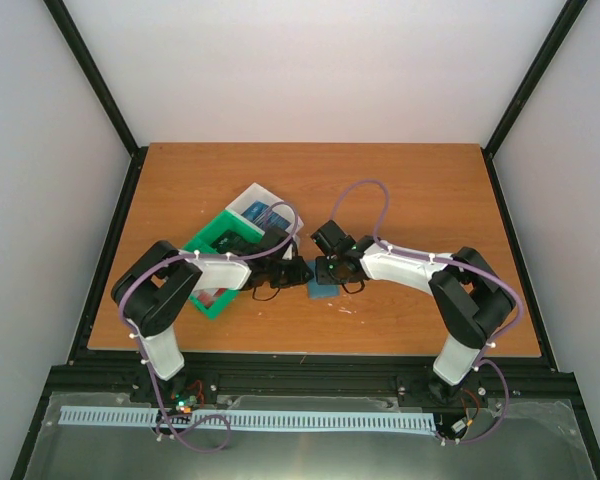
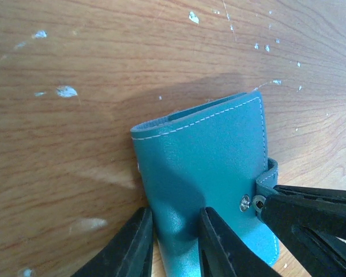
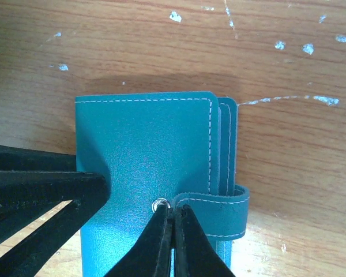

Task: Put the credit cards into the card holder

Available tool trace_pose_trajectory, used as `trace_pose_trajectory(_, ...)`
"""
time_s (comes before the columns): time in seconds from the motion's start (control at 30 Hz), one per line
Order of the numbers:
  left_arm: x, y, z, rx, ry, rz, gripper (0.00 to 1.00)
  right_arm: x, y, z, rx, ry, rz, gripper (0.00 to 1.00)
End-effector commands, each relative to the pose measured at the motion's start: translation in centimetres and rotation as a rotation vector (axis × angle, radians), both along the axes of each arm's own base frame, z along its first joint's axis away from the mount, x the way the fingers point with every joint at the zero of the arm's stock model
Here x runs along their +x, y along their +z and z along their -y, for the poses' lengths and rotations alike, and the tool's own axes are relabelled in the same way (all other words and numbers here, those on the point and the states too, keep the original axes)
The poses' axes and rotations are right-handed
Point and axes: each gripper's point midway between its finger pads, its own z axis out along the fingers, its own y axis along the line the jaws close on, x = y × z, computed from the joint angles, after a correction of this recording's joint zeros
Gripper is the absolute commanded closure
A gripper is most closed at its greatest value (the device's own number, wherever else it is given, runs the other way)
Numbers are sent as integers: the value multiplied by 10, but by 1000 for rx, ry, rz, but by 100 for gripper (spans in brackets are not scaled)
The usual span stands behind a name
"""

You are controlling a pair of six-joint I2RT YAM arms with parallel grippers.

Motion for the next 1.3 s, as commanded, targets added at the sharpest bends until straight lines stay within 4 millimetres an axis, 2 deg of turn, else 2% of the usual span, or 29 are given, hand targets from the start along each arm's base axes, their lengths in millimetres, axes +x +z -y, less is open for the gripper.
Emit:
trace_pose_trajectory(0.0,-34,-35,-21,89,-7,-149,75,1,-5,-3,-10,3,0,97)
trace_pose_trajectory(0.47,-35,-35,-19,80,-13,-150,76,-2,-11,-11,14,39,-28,97)
trace_pose_trajectory(0.87,-36,-37,-19,80,-19,-154,76,-1,-3,-13,33,34,-18,97)
trace_pose_trajectory(1.27,-37,-38,-19,79,-19,-156,76,-6,-7,-18,57,53,-44,97)
